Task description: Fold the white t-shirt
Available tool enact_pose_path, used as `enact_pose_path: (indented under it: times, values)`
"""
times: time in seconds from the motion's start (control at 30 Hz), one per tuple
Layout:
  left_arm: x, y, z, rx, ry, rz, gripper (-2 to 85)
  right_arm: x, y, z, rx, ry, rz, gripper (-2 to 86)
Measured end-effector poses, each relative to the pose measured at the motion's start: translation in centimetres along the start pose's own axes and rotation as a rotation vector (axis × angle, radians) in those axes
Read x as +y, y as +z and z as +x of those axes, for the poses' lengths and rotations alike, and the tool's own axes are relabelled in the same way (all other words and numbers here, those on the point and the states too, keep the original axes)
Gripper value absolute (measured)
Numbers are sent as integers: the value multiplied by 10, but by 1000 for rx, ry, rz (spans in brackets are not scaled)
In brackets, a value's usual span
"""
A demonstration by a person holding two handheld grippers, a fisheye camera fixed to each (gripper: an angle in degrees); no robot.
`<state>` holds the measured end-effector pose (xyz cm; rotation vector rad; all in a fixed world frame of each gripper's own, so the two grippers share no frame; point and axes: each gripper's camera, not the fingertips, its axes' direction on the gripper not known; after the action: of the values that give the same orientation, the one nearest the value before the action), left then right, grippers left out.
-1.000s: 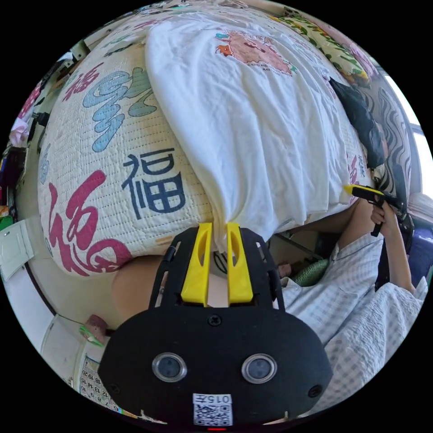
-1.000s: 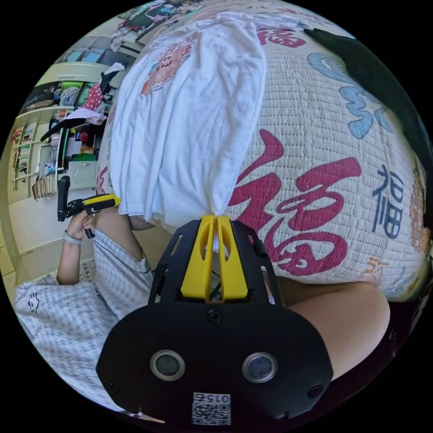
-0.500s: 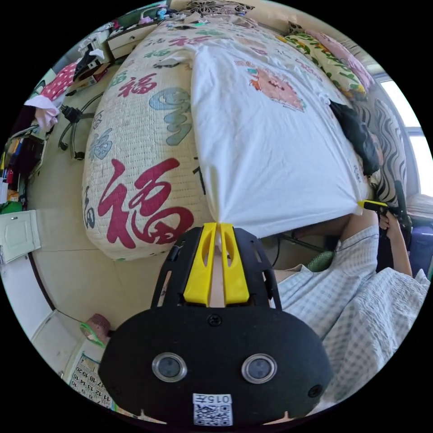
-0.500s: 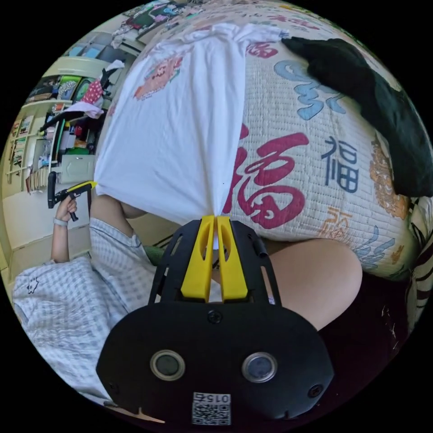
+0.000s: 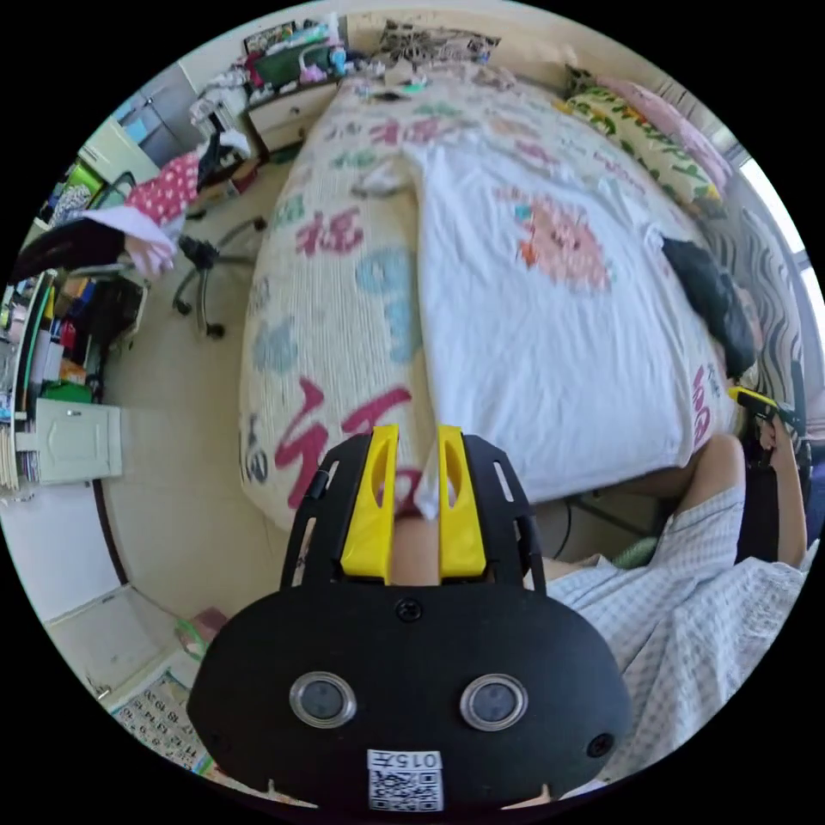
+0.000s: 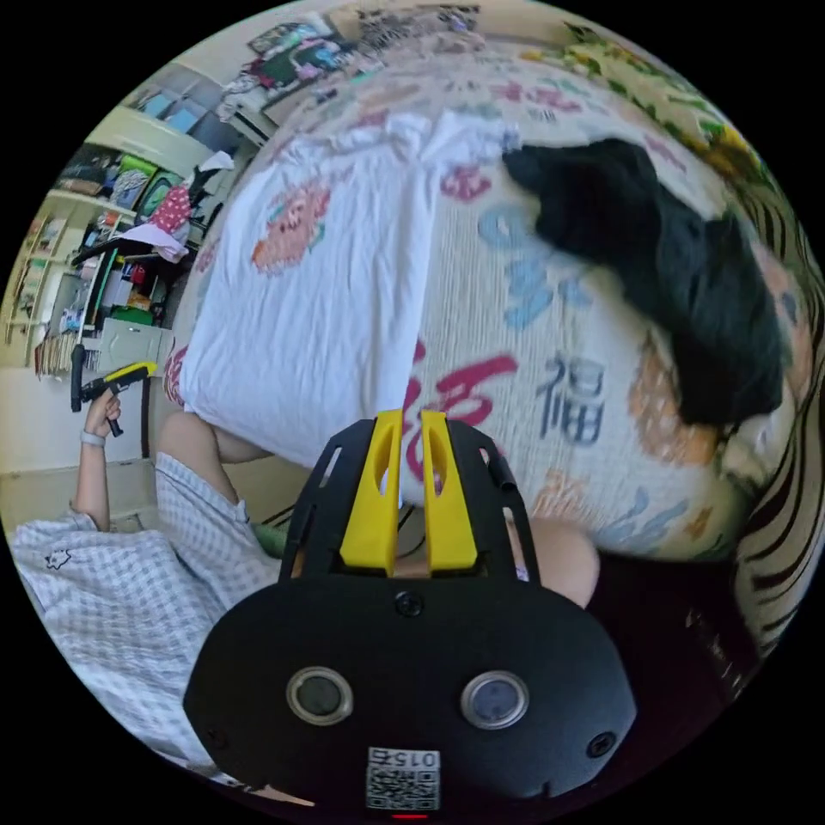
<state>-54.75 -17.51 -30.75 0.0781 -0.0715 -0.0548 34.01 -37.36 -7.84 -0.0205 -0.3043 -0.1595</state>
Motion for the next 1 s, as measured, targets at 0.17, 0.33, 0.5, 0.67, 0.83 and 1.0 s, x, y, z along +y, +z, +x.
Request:
enact_pose_path:
  times: [0.17,0.33,0.5,0.67,0.83,1.0]
  values:
    - [-133,13,28,-17,56,147,74,-143,-4,-35,4,-223,154,63]
    - [-274,69,62,1,43,159,81,-290,44,-87,36,-405,140,93]
    - [-347,118,81,-36,31,122,88,-385,105,-114,252,-461,17,86]
    - [-377,158,85,-44,24,18,66,-421,113,-106,224,-496,-77,5]
    - [-390,154,75,21,3,98,22,-464,89,-70,197,-325,-1,-7]
    - [-389,161,67,-2,-6,86,44,-503,101,-29,111,-95,-84,12]
